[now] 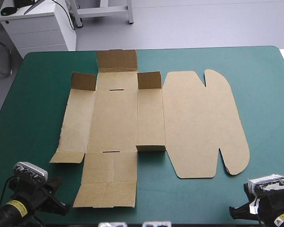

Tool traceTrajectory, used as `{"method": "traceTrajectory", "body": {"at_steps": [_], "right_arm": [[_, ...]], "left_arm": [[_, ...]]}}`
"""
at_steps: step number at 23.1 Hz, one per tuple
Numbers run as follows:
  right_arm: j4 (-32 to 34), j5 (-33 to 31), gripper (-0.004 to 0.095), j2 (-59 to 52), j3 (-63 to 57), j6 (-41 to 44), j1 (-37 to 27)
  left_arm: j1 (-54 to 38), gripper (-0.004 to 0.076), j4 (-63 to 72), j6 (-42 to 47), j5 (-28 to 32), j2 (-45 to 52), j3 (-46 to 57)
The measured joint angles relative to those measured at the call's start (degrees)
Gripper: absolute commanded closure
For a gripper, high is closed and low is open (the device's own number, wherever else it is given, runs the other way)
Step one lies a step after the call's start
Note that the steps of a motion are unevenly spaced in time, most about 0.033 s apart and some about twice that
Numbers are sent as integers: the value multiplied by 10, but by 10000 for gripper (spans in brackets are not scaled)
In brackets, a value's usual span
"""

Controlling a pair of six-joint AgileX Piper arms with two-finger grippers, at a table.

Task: Fold the box

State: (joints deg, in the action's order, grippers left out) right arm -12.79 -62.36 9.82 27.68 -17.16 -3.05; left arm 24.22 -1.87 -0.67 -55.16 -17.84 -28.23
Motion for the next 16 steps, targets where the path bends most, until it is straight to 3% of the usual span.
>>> {"method": "traceTrajectory", "body": {"at_steps": [16], "right_arm": [[0, 0, 922, 0, 0, 0, 0]], "left_arm": [[0, 730, 0, -1, 30, -25, -10]]}}
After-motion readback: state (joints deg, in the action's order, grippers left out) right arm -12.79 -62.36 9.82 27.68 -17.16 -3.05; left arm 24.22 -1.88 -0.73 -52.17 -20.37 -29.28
